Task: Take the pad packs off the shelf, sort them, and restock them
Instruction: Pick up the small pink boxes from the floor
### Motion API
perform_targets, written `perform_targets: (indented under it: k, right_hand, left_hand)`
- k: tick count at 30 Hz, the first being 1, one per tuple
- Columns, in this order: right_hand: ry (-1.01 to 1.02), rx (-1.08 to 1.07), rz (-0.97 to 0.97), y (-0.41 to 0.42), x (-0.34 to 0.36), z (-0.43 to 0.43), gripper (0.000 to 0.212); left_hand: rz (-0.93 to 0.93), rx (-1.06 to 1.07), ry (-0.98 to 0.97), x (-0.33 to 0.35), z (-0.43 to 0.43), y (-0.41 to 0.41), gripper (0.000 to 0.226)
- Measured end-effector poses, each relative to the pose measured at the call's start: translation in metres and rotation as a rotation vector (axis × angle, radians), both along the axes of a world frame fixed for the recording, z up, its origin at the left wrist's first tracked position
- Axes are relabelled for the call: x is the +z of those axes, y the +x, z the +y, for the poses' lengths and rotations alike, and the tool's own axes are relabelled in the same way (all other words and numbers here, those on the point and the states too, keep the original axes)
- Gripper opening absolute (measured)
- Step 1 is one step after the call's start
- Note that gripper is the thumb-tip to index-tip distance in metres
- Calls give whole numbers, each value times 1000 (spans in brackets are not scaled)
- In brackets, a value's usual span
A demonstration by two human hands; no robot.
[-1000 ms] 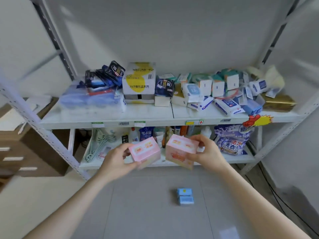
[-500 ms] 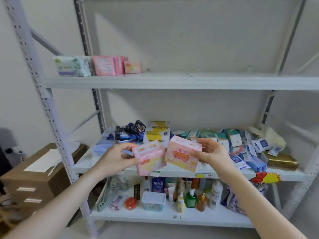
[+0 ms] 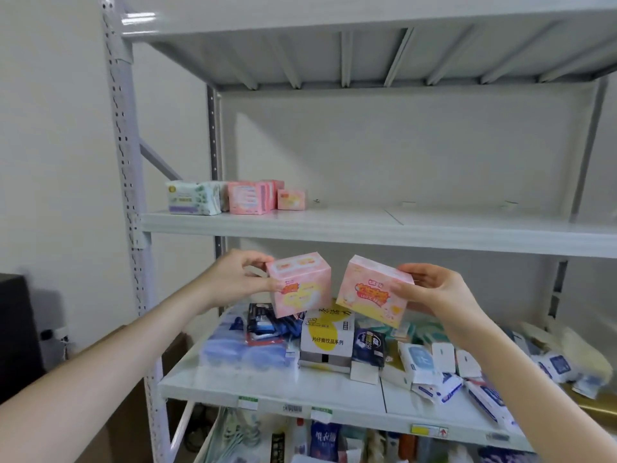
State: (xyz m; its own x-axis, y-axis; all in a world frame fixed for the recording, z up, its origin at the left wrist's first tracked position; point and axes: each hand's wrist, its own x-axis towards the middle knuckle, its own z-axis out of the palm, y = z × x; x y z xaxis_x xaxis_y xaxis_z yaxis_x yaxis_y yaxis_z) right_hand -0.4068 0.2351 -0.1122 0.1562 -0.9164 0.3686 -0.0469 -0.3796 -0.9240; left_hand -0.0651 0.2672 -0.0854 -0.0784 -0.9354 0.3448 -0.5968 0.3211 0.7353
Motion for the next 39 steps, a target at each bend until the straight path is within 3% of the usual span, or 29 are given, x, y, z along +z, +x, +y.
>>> perform_targets:
  k: [3,10,15,23,32,39]
  right_hand:
    - [-53,28,18,2,18,-19,61]
    - [-129,100,0,19,59,-78,71]
    - [-155,123,-5,45,81,-121,72]
    - [-176,99,-22,93,98,-193,65]
    - [-184,13,-65,127,100,-267,66]
    - [-163,-24,11,138,106,-311,66]
  left_hand:
    - [-68,17,-25,24,-20,4,57]
    - [-129,60,-83,83,-76,21,57]
    - [-106,15,-86,121,-120,33,24]
    - [-216,-17,-27,170,-213,70,45]
    - [-417,-126,14,190,-325,95,33]
    - [-587,-114,-10,187,-385,102,49]
